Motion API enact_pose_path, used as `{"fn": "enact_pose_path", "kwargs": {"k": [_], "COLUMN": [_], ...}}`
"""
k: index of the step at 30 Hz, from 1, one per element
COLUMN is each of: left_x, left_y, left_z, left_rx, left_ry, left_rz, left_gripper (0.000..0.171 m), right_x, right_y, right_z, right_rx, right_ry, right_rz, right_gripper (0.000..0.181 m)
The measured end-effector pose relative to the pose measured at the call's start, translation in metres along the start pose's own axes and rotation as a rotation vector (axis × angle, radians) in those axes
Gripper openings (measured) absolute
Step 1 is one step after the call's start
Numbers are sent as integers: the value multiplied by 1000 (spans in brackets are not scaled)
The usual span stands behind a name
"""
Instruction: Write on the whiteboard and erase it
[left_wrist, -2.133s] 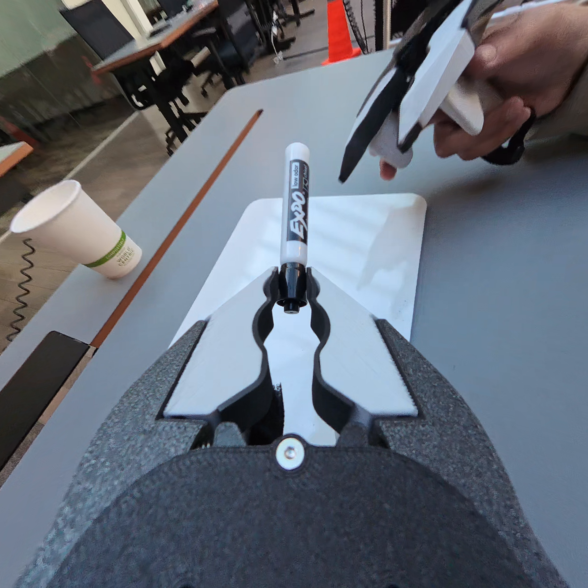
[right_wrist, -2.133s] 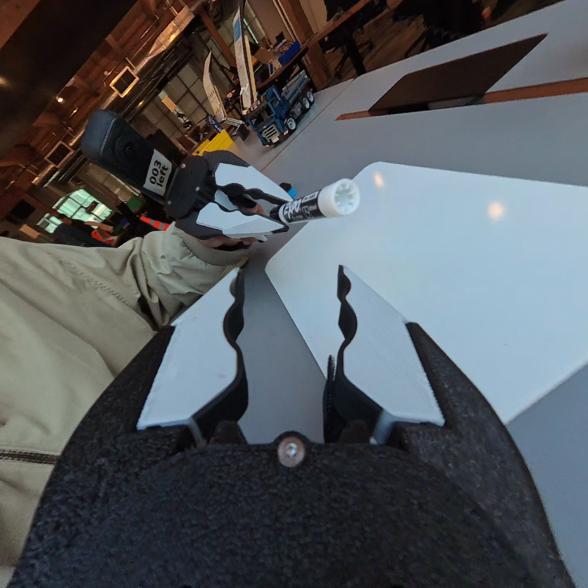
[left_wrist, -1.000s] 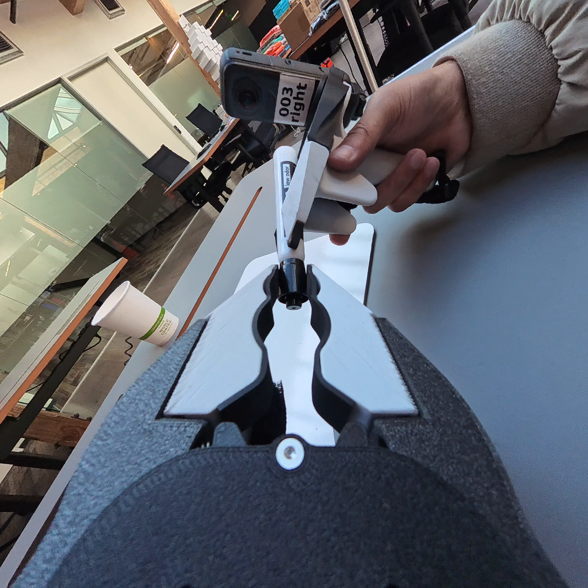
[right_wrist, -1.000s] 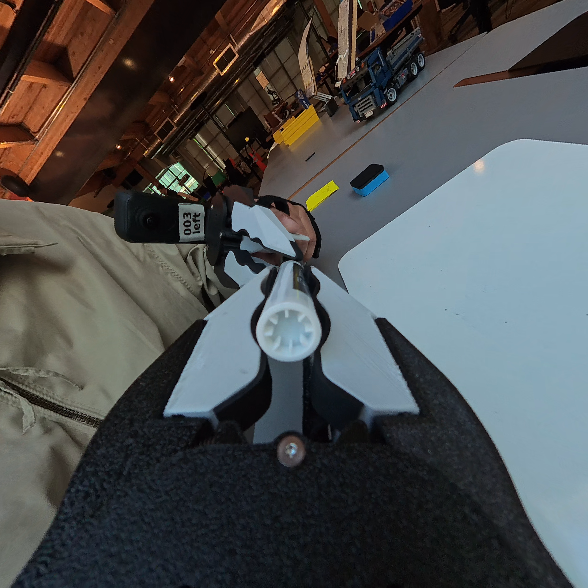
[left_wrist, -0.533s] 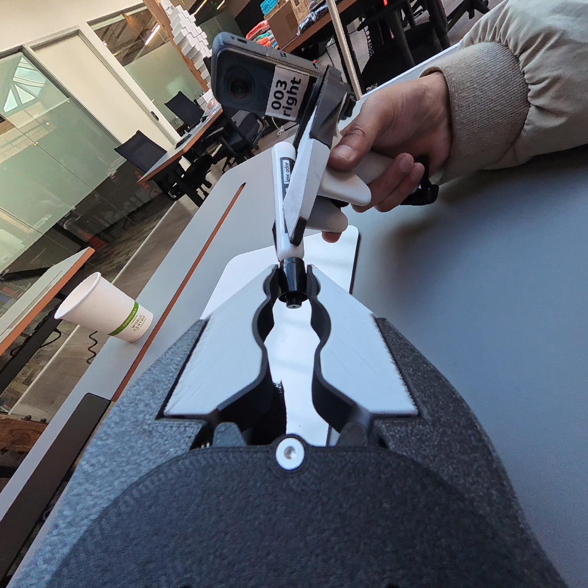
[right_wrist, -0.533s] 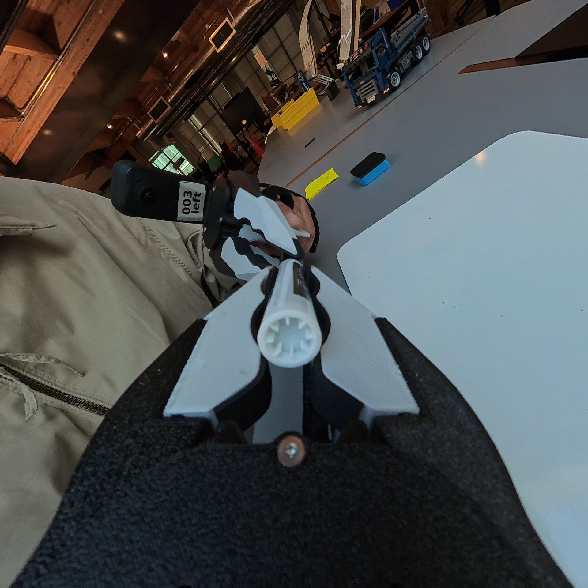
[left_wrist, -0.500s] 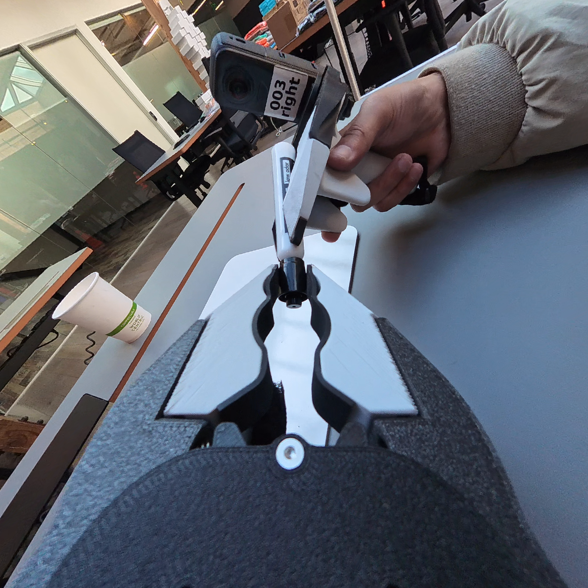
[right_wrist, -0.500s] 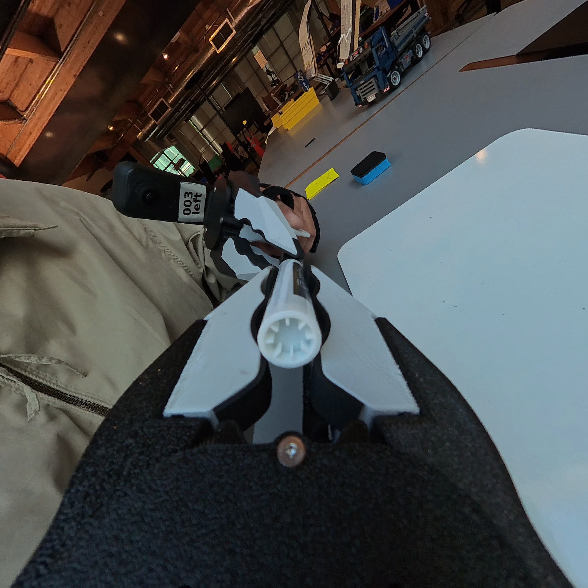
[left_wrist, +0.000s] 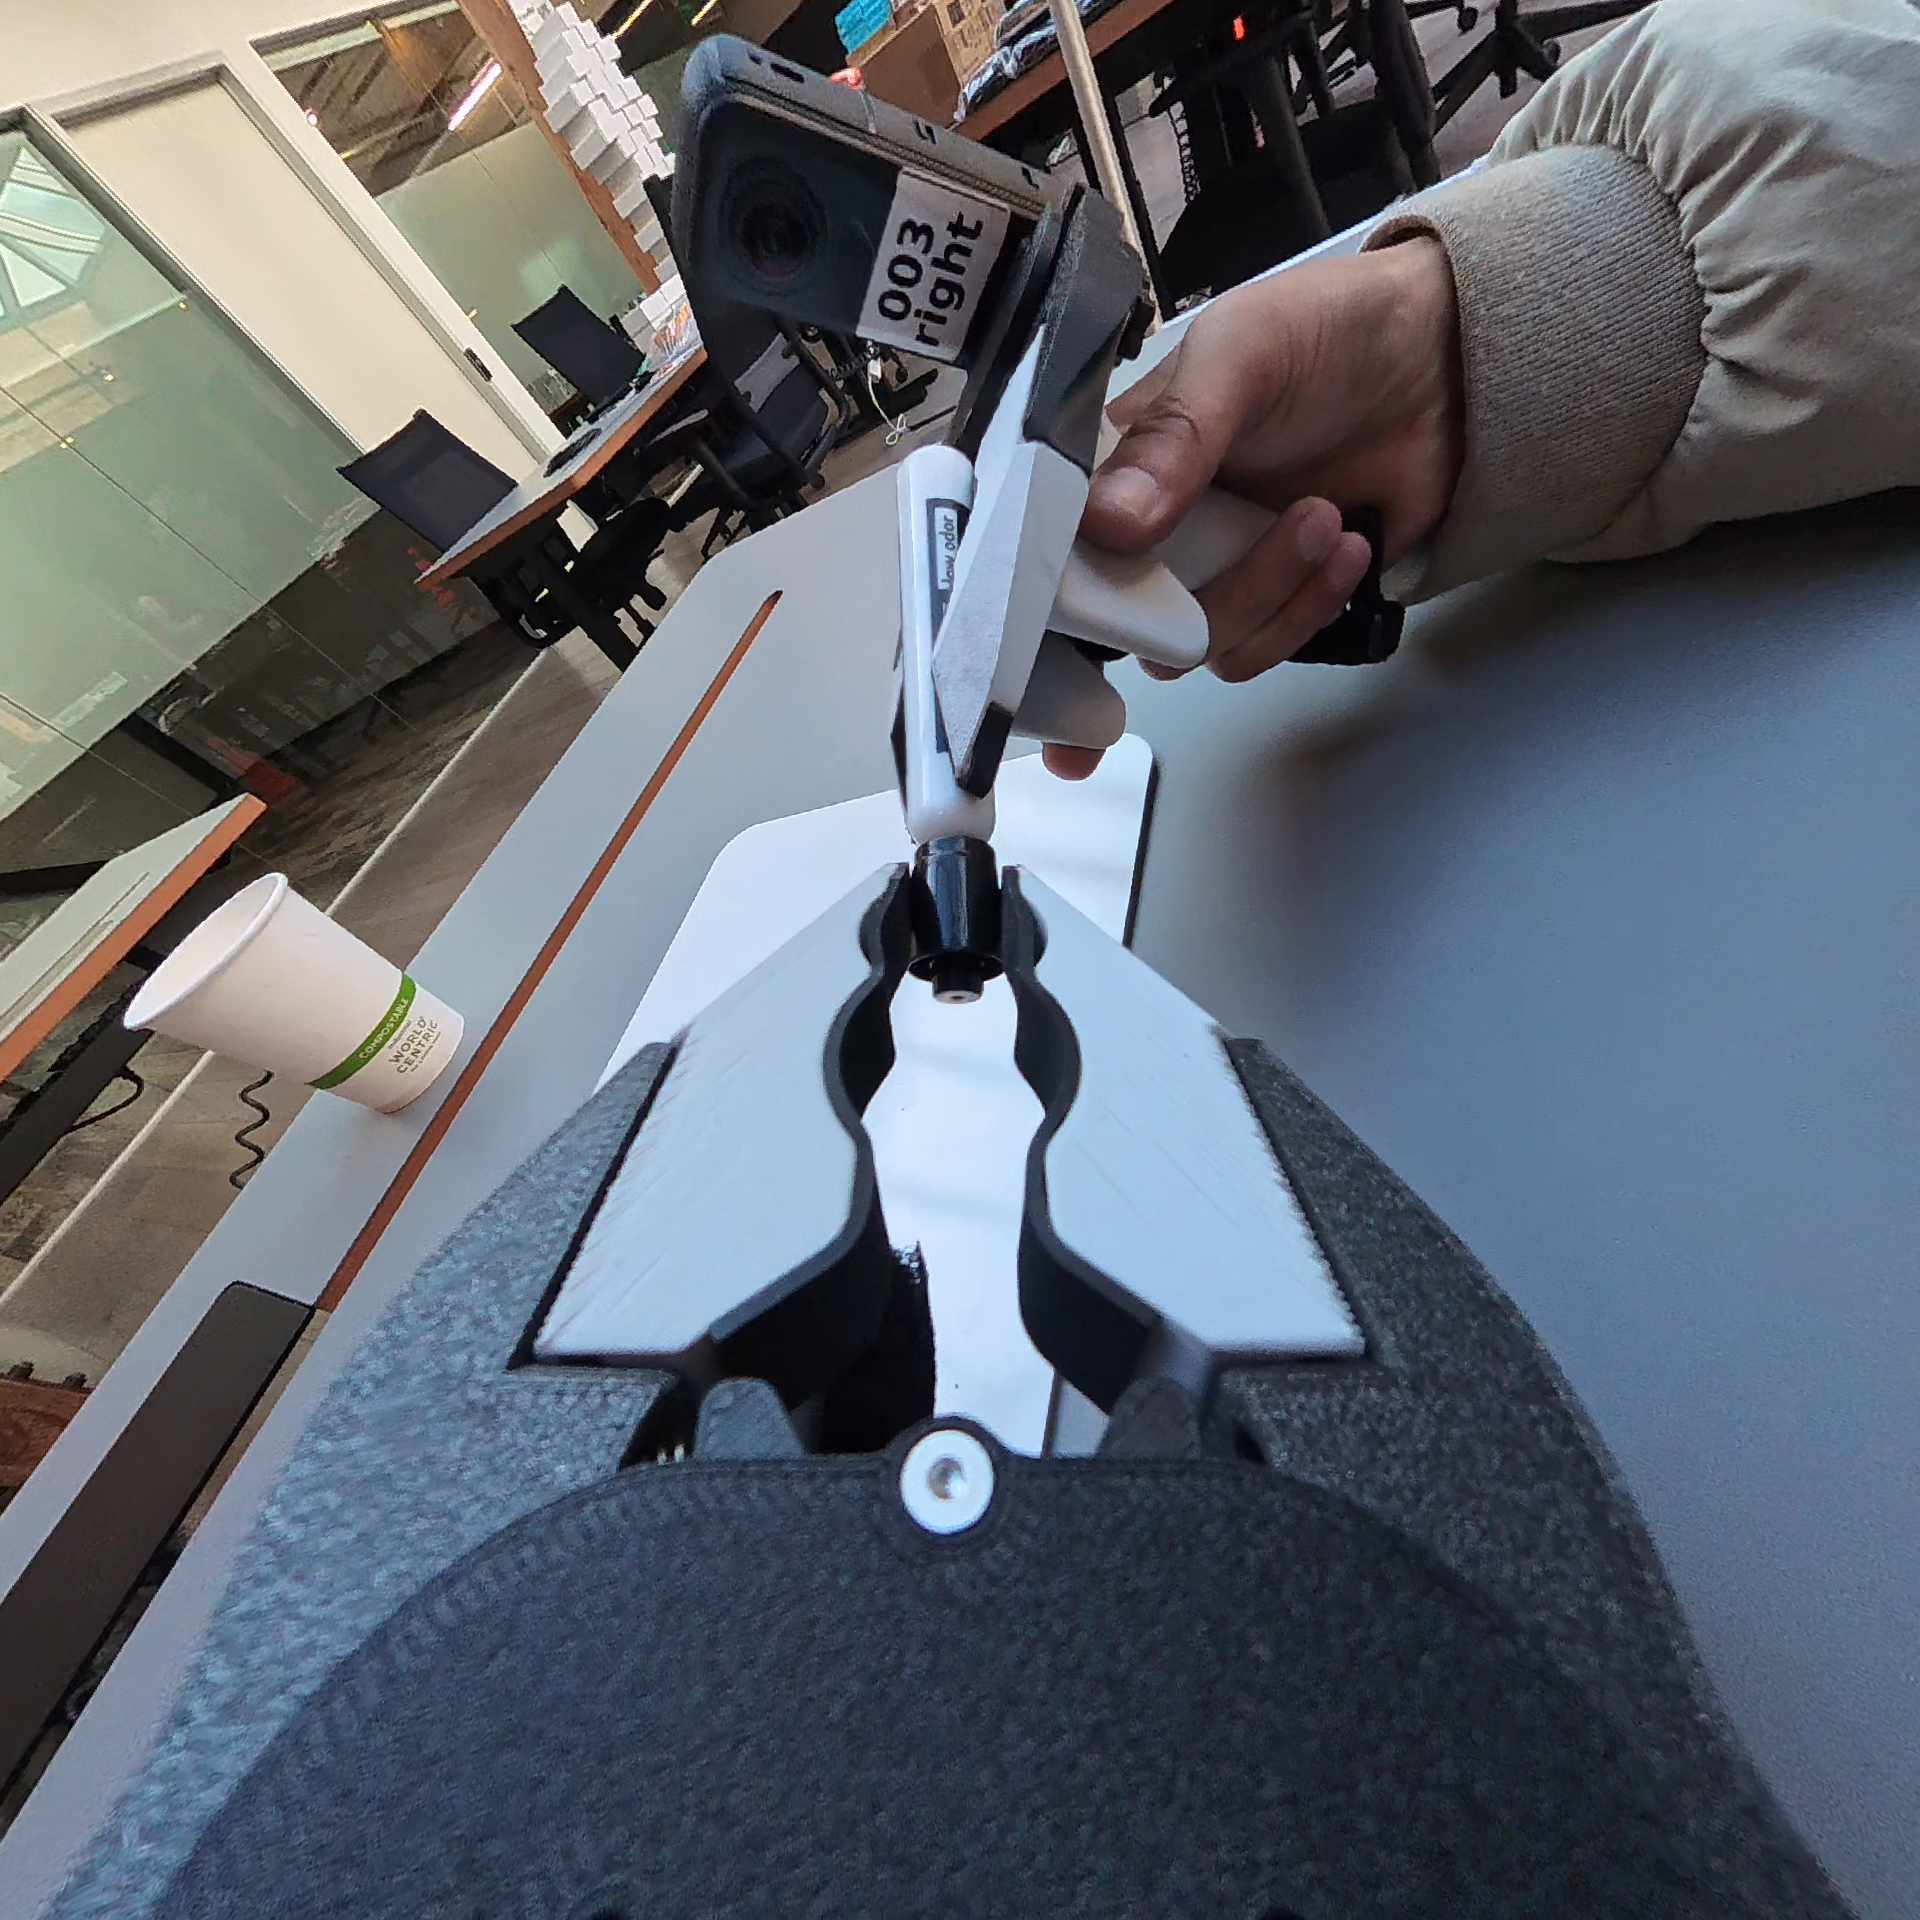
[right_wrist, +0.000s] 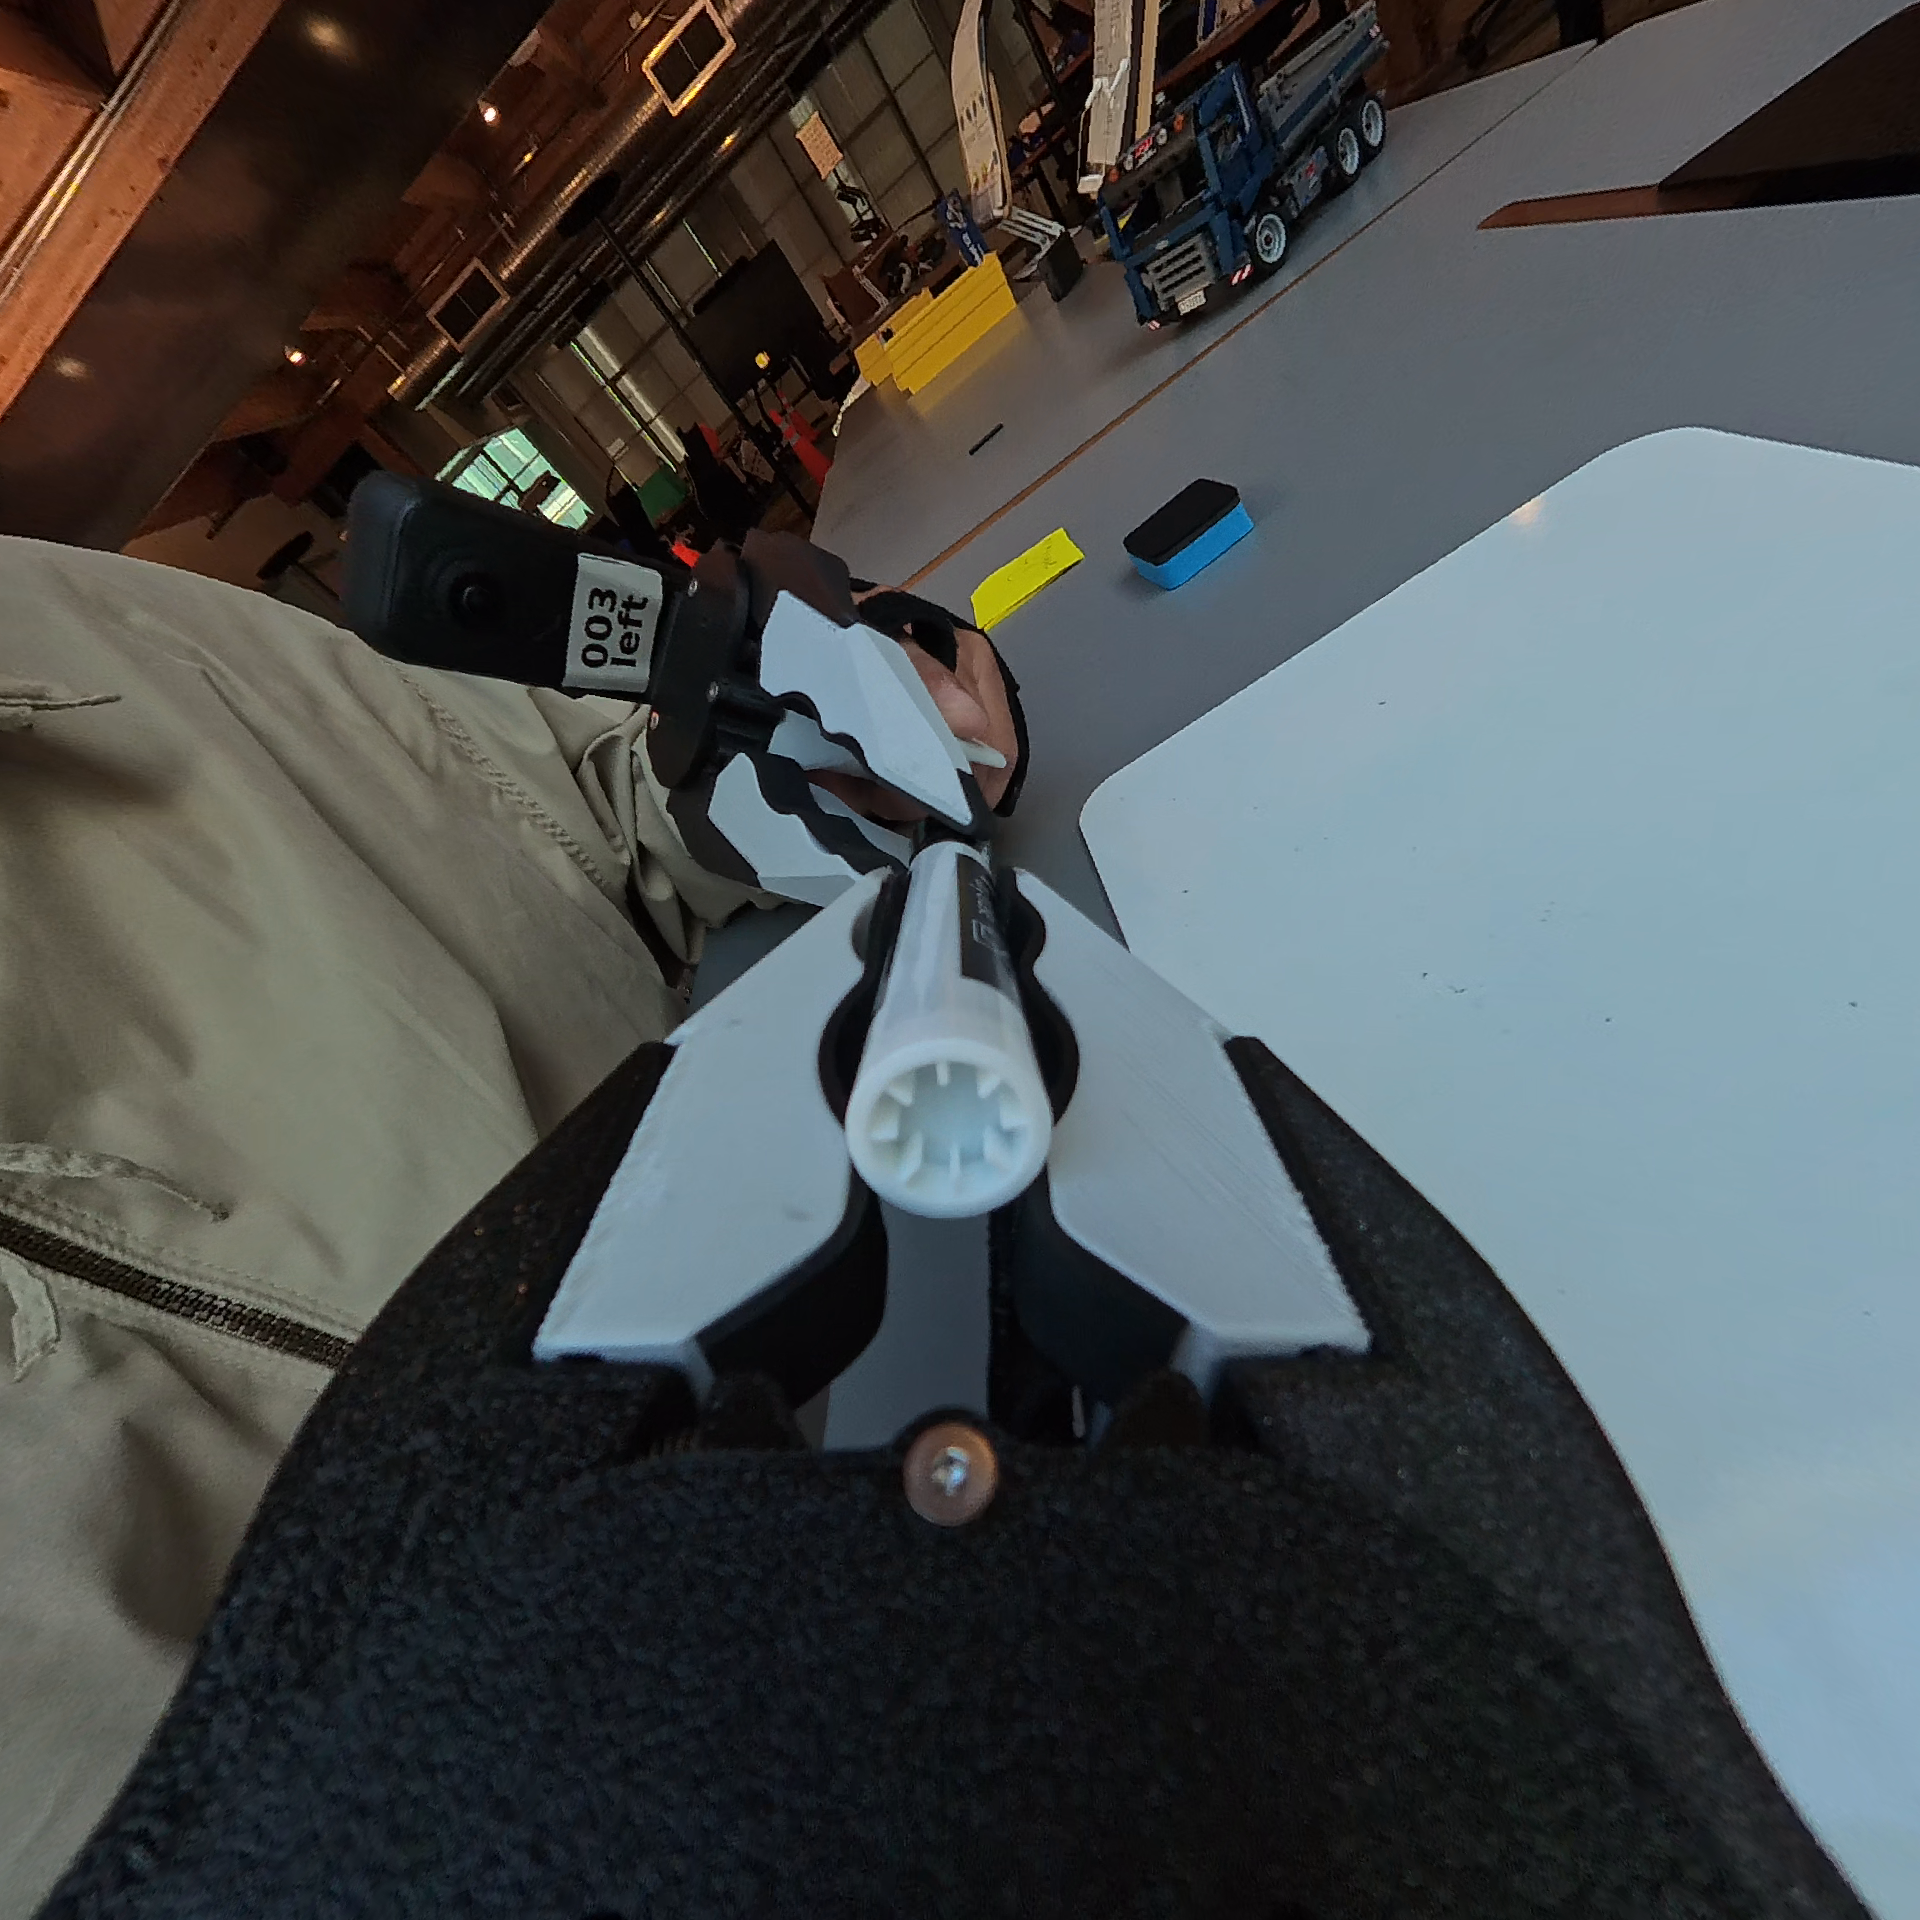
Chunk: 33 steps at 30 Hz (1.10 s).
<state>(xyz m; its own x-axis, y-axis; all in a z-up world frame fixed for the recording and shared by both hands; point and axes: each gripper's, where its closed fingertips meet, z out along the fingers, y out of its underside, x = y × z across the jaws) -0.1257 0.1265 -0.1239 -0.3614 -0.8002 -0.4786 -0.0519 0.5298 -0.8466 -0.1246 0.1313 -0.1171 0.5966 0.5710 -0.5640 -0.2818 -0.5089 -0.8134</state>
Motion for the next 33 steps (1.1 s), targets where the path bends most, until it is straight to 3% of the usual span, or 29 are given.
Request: {"fn": "enact_pose_path", "kwargs": {"k": [21, 23, 24, 25, 27, 28, 30, 32, 33], "left_x": [2, -14, -21, -26, -37, -45, -73, -88, -102], "left_y": [1, 24, 32, 32, 37, 46, 82, 126, 144], "left_z": [-6, -18, -25, -28, -32, -36, -53, -76, -89], "left_rx": [18, -26, -14, -5, -72, -117, -254, -434, -471], "left_ry": [62, 32, 31, 14, -49, -48, -108, -108, -181], "left_rz": [-109, -190, -292, -317, -175, -178, -236, -399, -470], "left_gripper": [17, 17, 17, 17, 17, 17, 18, 18, 18], "right_x": [-3, 15, 23, 26, 25, 30, 36, 44, 47], "right_y": [0, -46, -52, -44, -38, -32, -28, -25, -24], "right_z": [-5, -68, -93, -96, -85, -79, -72, -70, -68], "right_rx": [-4, 261, 299, 249, 188, 122, 101, 90, 74], "right_ry": [13, 64, 119, 157, 188, 258, 307, 387, 433], "right_rz": [-26, 34, 10, -11, -51, -117, -153, -212, -261], "right_gripper": [18, 17, 17, 17, 17, 18, 18, 18, 18]}}
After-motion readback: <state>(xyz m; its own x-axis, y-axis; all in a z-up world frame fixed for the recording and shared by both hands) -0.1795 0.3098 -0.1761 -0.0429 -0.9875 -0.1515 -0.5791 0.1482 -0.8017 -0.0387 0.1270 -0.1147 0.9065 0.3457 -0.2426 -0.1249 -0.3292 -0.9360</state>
